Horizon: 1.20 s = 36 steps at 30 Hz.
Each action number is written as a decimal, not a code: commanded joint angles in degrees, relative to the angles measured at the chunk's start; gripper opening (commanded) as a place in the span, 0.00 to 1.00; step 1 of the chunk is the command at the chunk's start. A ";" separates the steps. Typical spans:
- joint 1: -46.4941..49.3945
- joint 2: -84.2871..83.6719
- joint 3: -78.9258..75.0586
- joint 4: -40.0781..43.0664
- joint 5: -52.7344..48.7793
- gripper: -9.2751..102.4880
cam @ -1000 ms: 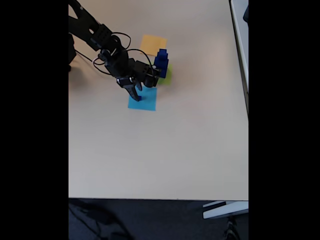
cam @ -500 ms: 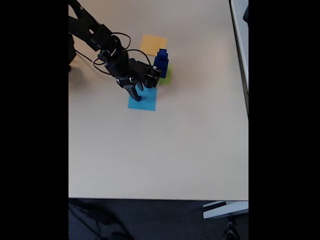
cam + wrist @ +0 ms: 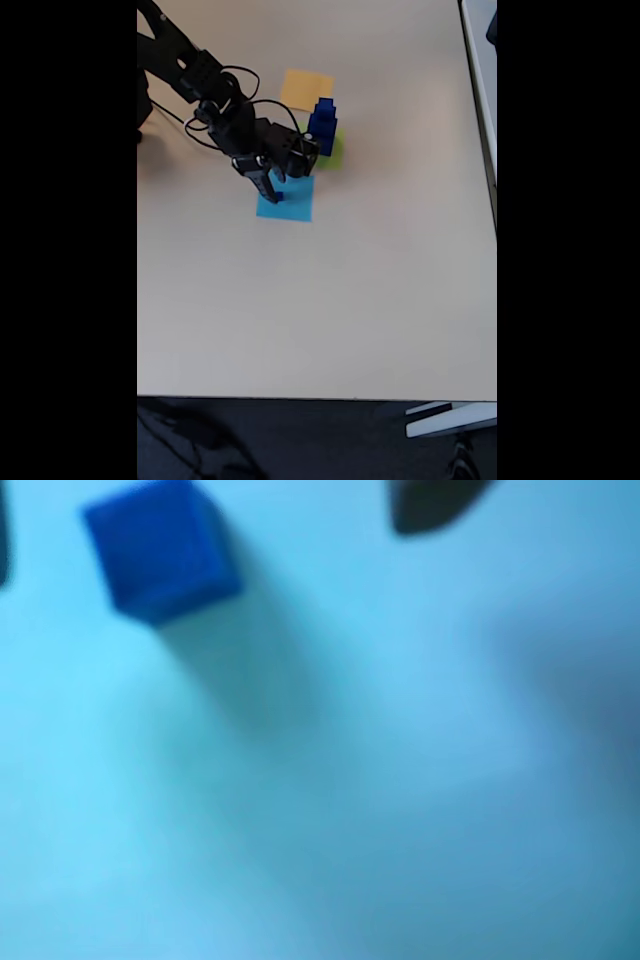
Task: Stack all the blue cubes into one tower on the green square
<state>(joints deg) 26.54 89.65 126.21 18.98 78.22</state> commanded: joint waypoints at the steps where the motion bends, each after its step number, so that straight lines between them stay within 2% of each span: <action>1: 0.53 1.05 -0.09 -1.41 -0.53 0.25; 24: 0.70 -0.97 0.09 -2.90 -2.20 0.23; 36: 0.79 -1.14 0.18 -2.99 -2.29 0.16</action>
<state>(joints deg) 26.89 88.24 126.56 17.05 76.20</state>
